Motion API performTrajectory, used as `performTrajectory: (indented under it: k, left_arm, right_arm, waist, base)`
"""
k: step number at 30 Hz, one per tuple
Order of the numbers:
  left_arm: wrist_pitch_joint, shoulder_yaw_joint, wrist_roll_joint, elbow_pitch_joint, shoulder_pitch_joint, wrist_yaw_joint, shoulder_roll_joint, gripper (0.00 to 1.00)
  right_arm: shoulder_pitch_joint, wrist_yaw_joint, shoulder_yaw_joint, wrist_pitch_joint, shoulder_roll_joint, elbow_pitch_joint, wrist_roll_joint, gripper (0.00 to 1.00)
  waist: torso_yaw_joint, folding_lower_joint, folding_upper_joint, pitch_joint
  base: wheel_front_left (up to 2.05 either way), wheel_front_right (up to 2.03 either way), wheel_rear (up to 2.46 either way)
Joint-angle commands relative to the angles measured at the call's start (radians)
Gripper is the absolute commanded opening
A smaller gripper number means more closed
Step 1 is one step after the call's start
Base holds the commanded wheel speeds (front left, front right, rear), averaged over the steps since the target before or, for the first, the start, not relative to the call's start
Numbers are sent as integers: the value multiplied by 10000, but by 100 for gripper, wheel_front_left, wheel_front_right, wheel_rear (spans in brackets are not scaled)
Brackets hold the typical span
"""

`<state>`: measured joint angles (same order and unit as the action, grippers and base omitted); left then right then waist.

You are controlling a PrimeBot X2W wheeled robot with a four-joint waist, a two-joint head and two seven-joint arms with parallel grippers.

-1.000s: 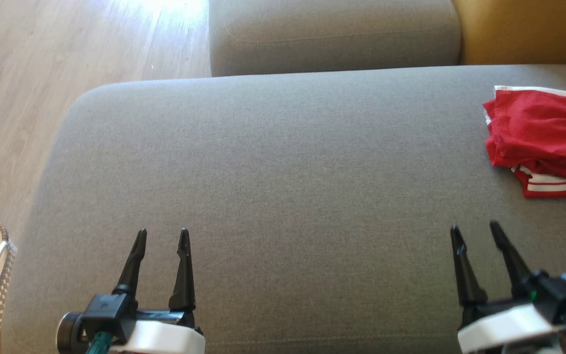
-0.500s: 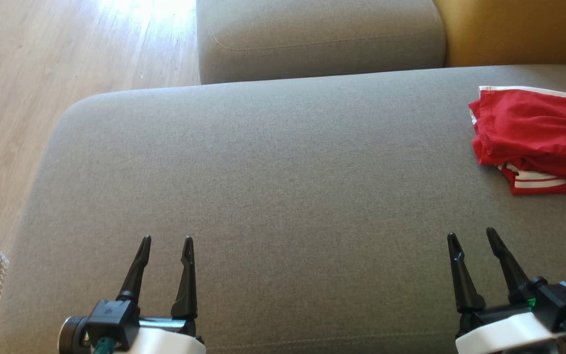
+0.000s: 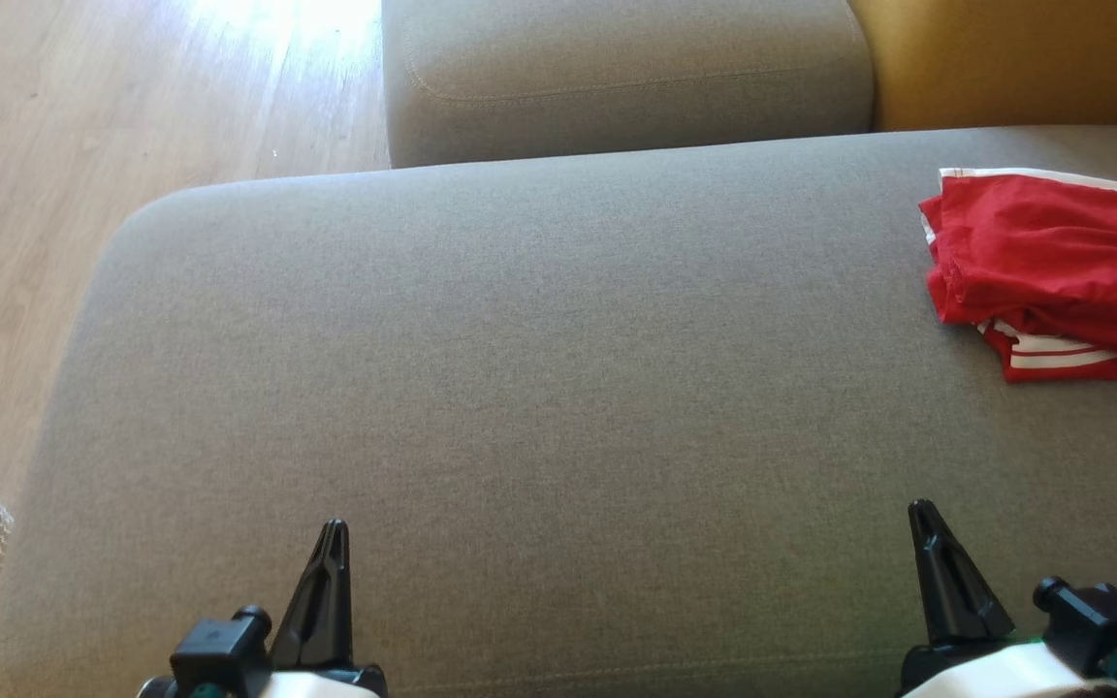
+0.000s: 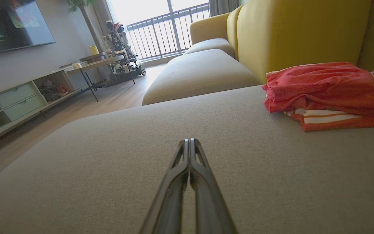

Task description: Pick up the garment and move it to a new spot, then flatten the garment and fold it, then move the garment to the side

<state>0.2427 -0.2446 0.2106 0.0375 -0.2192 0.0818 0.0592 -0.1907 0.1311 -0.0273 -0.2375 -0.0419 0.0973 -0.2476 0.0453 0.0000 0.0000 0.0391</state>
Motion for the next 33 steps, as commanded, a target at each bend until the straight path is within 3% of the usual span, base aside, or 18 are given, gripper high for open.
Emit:
performTrajectory:
  k: [1, 33]
  left_arm:
    - [-39, 131, 264, -269, 414, -52, 44, 0]
    - [-805, 806, 4408, 494, 1265, -672, 225, 0]
  right_arm:
    - [397, 0, -1, 48, -72, -280, -292, 0]
    - [1131, -1, 4, 828, -259, 221, -4279, 0]
  waist:
    - [-3, 0, 0, -4]
    - [-130, 0, 0, -119]
  base:
    - [0, 0, 0]
    - [0, 0, 0]
